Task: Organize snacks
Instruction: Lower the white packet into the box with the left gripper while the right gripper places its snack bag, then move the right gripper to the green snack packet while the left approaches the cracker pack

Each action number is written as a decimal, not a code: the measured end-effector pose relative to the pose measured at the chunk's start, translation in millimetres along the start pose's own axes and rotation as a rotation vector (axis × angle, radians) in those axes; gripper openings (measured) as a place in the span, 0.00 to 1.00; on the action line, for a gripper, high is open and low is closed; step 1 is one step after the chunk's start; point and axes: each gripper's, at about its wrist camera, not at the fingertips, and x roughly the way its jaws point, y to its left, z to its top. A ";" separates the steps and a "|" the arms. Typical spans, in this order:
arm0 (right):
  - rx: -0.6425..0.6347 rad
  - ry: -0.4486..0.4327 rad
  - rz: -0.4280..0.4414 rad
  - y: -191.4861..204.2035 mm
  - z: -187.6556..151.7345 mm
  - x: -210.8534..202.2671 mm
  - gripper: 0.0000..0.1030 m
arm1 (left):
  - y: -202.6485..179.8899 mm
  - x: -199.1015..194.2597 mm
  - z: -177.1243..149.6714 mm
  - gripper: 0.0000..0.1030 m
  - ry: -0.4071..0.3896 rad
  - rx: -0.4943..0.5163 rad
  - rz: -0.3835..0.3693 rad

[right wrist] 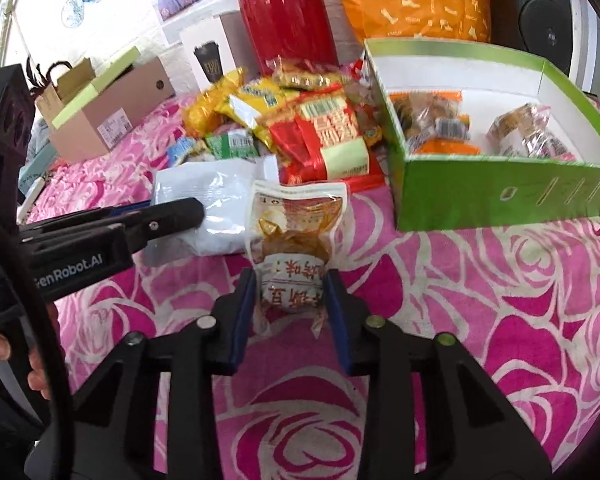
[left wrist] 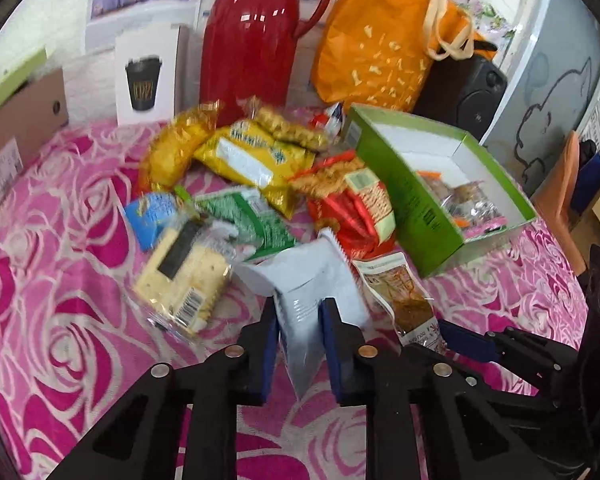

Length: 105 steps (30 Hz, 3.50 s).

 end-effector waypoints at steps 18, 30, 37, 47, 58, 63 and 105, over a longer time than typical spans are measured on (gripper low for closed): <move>0.072 -0.241 -0.168 -87.6 60.1 -88.8 0.36 | -94.3 -44.0 111.6 0.17 -0.221 0.166 -0.105; 0.163 -0.202 -0.266 -180.4 84.5 -65.6 0.36 | -140.8 49.2 137.8 0.17 -0.092 0.204 -0.129; 0.110 -0.153 -0.285 -189.2 85.7 -38.8 0.68 | -135.6 73.6 139.4 0.82 -0.103 0.138 -0.061; 0.094 -0.157 -0.298 -181.1 79.6 -34.0 0.86 | -133.3 66.3 135.9 0.91 -0.123 0.162 -0.004; 0.031 -0.248 -0.273 -137.9 80.4 -80.0 0.93 | -126.0 11.0 124.5 0.91 -0.207 0.151 0.038; -0.024 -0.286 -0.258 -104.5 78.3 -100.0 0.97 | -112.3 -24.6 112.8 0.91 -0.246 0.129 0.038; -0.080 0.122 -0.006 46.3 91.5 104.8 0.37 | 97.0 -42.4 5.1 0.90 -0.105 -0.013 0.004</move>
